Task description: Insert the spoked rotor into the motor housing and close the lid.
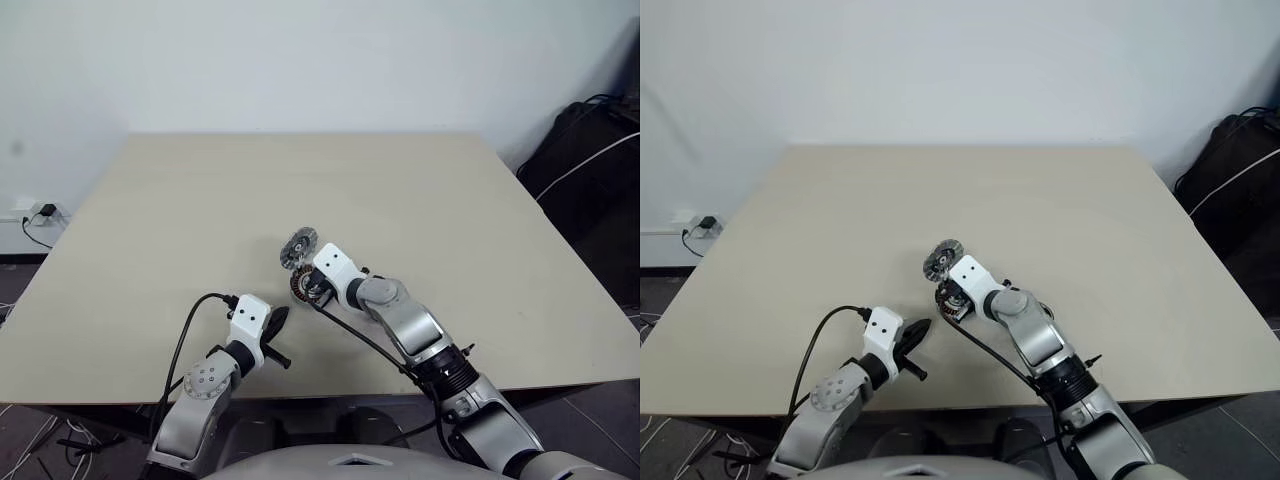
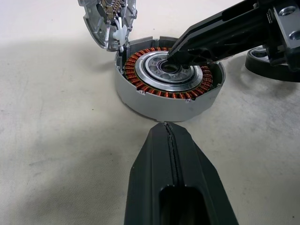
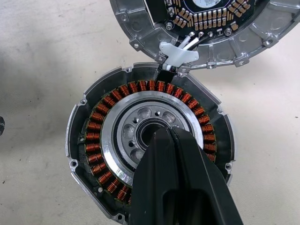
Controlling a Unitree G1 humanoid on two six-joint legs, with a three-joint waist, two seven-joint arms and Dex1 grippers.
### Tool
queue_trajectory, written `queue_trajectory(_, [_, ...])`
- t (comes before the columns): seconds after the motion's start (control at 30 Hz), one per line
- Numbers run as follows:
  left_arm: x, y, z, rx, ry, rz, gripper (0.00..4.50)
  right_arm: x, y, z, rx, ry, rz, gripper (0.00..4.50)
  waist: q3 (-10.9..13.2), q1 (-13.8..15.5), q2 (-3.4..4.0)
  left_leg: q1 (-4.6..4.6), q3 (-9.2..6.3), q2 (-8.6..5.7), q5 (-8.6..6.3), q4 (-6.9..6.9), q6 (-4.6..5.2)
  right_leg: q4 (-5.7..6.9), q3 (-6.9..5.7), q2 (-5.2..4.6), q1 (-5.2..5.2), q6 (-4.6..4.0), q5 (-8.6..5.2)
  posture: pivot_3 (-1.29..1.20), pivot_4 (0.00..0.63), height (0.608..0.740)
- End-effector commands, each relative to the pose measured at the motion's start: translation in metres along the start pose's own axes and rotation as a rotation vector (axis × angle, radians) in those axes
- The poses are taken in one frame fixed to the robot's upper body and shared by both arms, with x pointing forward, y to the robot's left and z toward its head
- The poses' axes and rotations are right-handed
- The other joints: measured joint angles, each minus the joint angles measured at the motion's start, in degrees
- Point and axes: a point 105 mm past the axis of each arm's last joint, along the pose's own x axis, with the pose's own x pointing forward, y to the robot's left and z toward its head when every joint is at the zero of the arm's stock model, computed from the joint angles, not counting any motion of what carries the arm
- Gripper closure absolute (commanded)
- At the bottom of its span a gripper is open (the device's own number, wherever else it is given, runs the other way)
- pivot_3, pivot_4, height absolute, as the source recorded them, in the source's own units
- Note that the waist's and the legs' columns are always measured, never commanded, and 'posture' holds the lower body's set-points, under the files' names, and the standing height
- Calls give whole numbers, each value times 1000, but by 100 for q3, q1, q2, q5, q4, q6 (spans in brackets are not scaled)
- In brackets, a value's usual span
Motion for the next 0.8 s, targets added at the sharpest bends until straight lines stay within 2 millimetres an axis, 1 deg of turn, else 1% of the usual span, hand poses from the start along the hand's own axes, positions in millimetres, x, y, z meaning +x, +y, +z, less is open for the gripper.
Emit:
queue_trajectory(0.03, [2, -1, 11, 12, -37, -5, 4500, -3, -6, 5, -2, -19, -22, 4449, 0, 0, 0, 0, 0, 0, 0, 0, 0, 0, 0, 0, 0, 0, 0, 0, 0, 740])
queue_trajectory(0.23, [2, -2, 10, 11, -35, -5, 4500, -4, -4, 6, -4, -27, -11, 4449, 0, 2, 0, 0, 0, 0, 0, 0, 0, 0, 0, 0, 0, -1, 0, 0, 0, 740])
queue_trajectory(0.4, [2, -2, 10, 11, -33, -7, 4500, -8, 0, 26, 14, -138, 18, 4449, 1, -3, 1, 0, -1, 0, -1, 0, 1, 0, -1, 0, -1, 0, 0, 0, 0, 740])
queue_trajectory(0.5, [2, -2, 10, 10, -33, -9, 4500, -11, 2, 33, 19, -176, 29, 4449, 3, -4, 4, -1, -1, 0, -1, 0, 1, 0, 0, 1, -1, 0, 0, 0, 0, 740])
queue_trajectory(0.7, [2, -2, 9, 10, -31, -9, 4500, -10, -2, 32, 25, -177, 9, 4449, 3, 3, 4, -1, -1, 0, -1, 0, 1, -1, 0, 0, 0, 0, 0, 0, 0, 740])
queue_trajectory(0.8, [2, -2, 9, 13, -31, -8, 4500, -16, -8, 36, 33, -213, -17, 4449, 3, 4, 4, -1, -1, 0, -1, 0, 2, -1, 0, 0, -1, 0, 0, 0, 0, 740])
